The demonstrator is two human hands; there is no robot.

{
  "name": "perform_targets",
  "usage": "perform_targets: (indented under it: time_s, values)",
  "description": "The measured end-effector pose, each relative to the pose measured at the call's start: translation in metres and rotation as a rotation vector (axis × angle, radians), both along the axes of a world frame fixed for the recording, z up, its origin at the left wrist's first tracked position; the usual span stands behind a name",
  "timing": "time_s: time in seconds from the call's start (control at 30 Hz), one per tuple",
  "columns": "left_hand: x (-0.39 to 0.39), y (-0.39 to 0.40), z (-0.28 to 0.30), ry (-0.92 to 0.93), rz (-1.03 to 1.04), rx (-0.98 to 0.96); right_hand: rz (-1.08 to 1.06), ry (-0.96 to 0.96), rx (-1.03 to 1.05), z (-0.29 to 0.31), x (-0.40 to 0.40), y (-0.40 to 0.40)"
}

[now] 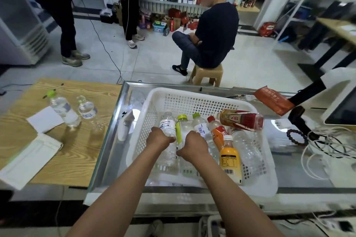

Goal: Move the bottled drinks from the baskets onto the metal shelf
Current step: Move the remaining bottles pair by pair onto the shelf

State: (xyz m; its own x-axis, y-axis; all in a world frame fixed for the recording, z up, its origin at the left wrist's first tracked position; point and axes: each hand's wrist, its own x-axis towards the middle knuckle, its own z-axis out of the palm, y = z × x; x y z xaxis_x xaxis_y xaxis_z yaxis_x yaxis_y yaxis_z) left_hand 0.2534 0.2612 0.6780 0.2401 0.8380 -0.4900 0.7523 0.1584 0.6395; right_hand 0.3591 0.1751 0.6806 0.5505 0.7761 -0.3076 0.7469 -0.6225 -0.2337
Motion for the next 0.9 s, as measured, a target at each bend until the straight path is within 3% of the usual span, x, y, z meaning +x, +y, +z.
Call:
perform_targets:
  time_s: [0.2, 0.37, 0.43, 0.67, 0.77, 0.9]
  values:
    - [-0.003, 0.001, -0.005, -0.045, -0.035, -0.084, -0.334, 0.659, 0.203, 0.002, 0.029, -0.015]
    - [-0.008, 0.004, -0.01, -0.144, -0.006, -0.123, -0.42, 0.906, 0.162, 0.001, 0.034, -0.014]
    - [-0.01, 0.006, -0.011, -0.178, 0.014, -0.171, -0.427, 0.923, 0.154, 0.0, 0.03, -0.013]
    - [-0.012, 0.007, -0.006, -0.177, 0.027, -0.16, -0.312, 0.551, 0.136, -0.002, 0.008, -0.003]
    - [-0.011, 0.008, -0.003, -0.211, 0.072, -0.173, -0.346, 0.619, 0.108, 0.005, 0.016, -0.001]
    - [-0.013, 0.008, -0.001, -0.276, 0.104, -0.194, -0.482, 0.86, 0.229, 0.008, 0.022, -0.004]
